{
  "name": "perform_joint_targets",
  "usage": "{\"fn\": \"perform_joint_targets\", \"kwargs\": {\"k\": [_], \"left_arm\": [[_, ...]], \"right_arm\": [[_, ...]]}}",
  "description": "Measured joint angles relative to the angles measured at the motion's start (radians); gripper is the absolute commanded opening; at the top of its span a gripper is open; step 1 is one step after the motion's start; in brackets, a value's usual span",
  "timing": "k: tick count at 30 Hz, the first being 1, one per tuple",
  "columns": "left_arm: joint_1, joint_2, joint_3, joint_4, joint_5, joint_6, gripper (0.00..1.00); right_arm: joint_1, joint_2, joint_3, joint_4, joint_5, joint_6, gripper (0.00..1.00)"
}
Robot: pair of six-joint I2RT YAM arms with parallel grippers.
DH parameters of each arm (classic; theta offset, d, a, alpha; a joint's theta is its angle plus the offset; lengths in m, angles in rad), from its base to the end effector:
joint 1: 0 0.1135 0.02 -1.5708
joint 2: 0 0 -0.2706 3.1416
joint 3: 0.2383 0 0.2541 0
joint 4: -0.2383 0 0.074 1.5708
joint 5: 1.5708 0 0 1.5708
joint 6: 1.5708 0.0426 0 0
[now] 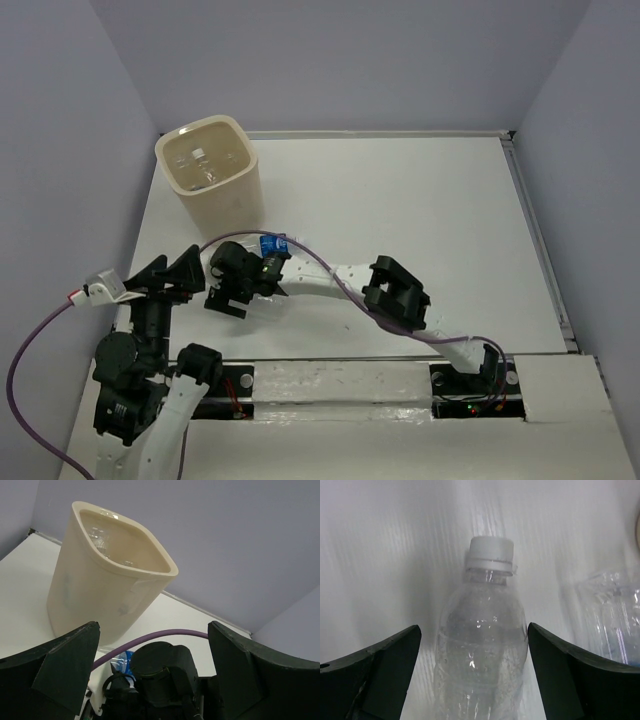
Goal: Put the plastic bottles in the bin
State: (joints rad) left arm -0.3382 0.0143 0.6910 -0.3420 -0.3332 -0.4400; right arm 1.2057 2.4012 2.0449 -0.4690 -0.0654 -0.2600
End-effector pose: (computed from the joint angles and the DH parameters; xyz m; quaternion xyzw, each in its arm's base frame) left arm 0.0162 0.0091 0.3563 -0.1640 0.5638 -0.2160 0.7801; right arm 0.1942 0.5158 0.1805 -0.6316 0.6839 0.1929 0.3102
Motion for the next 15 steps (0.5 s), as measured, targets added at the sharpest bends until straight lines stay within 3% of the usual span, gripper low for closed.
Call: {"fn": "perform_joint_targets", "kwargs": {"k": [4,7,11,15], "left_arm": [[-0.019,0.000,0.000,-0.001,-0.008,-0.006,0.99],[-0.034,0.000,0.000,-0.001,-0.009,-0.009,0.99],[-0.047,0.000,0.000,-0.001,-0.013,-0.011,0.99],[-0.054,-0.001,0.000,-0.003,-0.016,-0.013,0.99]], "right_arm": [[0.017,0.044,0.085,0.010,0.009,0.037,0.82],[0.015,0.053,0.111,0.012,0.008,0.063,0.80],[0.013,0.055,0.132,0.019,0.023,0.082,0.90],[0.006,0.056,0.129,0.005,0.032,0.100,0.89]]}}
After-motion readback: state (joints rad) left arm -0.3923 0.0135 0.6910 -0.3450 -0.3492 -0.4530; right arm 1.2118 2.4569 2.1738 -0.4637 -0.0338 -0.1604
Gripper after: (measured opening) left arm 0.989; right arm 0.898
